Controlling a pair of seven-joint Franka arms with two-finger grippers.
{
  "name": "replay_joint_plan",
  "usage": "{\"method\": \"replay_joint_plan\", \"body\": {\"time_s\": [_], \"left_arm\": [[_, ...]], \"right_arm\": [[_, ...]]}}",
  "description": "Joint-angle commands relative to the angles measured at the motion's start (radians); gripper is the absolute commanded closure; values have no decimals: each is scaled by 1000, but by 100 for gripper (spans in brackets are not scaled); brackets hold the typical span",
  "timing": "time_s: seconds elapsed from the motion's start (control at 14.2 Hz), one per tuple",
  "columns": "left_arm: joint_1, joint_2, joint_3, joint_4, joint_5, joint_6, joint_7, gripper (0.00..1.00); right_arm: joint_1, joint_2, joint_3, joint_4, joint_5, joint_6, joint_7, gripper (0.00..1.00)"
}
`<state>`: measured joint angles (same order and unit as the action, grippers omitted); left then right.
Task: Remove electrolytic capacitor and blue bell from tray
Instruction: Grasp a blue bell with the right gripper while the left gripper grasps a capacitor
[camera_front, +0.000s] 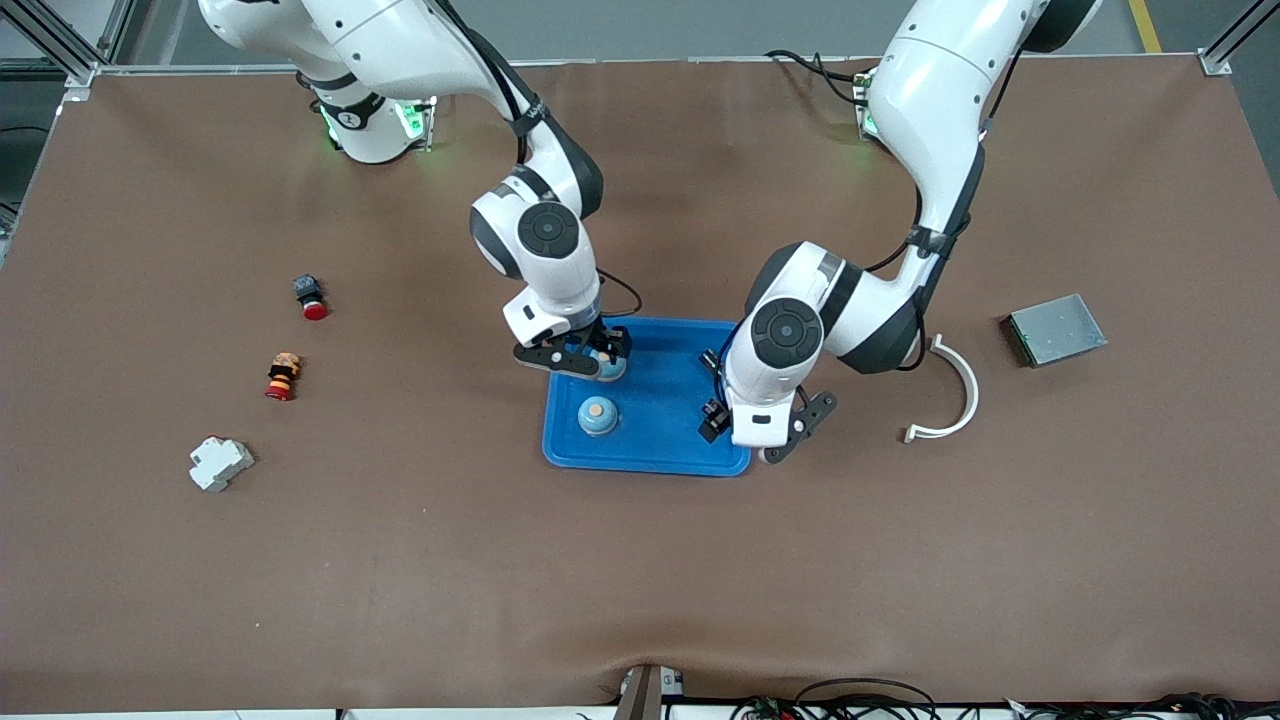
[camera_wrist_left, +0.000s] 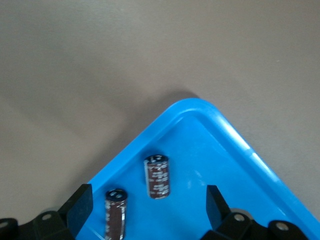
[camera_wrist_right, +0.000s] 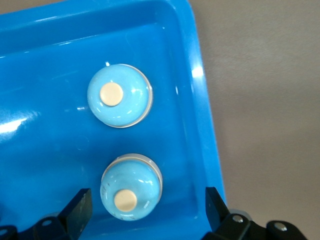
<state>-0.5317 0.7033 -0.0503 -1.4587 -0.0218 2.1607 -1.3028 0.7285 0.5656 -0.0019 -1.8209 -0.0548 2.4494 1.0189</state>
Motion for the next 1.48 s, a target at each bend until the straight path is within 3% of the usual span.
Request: {"method": "replay_joint_plan", "body": {"time_s": [0.0,0.92,0.99,1.13,1.2,1.27,1.41], "left_arm": [[-16,31,4,26,2,43,-16,0],[-54,117,4,26,3,105,-38,0],[-54,122,4,26,3,110,-38,0],[-54,122,4,26,3,110,-38,0],[-54,124,4,26,3,110,-38,0],[-53,128,4,26,3,111,-36,0],[-54,137,6,26,5,123,-36,0]], "right_arm": [[20,60,-13,64,-33,-3,49,0],[43,129,-17,104,-36,34,58,0],[45,129,-17,104,-39,34,56,11],[46,129,-15,104,-83,34,58,64],[46,131,-13,104,-82,33,58,95],[46,131,-13,106,-77,30,69,100],[45,128,-13,114,-83,28,106,100]]}}
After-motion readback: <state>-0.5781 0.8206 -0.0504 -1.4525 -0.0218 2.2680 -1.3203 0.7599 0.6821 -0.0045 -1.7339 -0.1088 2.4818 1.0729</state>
